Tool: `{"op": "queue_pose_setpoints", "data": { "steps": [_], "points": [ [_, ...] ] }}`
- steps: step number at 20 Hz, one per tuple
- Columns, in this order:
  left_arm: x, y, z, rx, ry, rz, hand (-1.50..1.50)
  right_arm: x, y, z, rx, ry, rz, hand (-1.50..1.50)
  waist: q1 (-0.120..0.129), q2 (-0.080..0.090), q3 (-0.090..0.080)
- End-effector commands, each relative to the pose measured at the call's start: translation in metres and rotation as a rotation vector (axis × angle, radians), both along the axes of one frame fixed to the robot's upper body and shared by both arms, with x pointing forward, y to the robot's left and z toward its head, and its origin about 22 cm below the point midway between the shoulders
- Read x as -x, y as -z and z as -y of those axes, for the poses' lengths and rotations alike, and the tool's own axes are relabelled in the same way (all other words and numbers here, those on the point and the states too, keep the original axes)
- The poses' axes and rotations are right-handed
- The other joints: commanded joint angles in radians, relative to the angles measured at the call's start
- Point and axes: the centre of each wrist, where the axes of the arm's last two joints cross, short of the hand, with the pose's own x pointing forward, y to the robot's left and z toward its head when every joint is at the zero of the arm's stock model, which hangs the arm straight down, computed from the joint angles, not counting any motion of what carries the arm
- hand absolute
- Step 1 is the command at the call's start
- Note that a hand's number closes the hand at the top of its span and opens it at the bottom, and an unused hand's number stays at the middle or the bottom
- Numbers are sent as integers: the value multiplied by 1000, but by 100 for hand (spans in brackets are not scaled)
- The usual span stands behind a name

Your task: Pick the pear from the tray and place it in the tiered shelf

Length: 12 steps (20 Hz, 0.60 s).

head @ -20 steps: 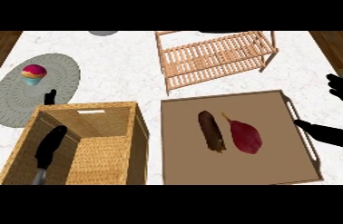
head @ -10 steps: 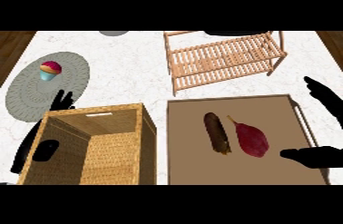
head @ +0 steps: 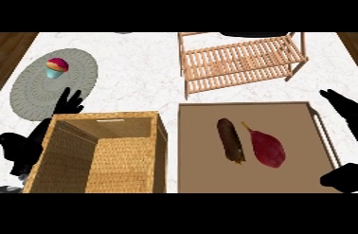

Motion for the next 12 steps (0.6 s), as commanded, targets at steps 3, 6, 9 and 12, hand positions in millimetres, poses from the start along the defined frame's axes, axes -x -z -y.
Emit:
{"op": "queue_pose_setpoints", "data": {
  "steps": [3, 6, 9, 12],
  "points": [
    [9, 44, 19, -15, 82, -98, 0, 2, -7, -40, 249, 81, -38, -150, 25, 22, -17],
    [0, 49, 26, 13, 95, -88, 0, -3, 12, -65, 226, 83, -74, -150, 20, 26, -16],
    [2, 38, 22, -8, 99, -70, 0, -3, 39, -90, 225, 81, -153, -150, 33, 21, -14],
    [5, 51, 24, -2, 82, -76, 0, -11, 48, -100, 230, 117, -183, -150, 17, 23, -16]
  ]
}}
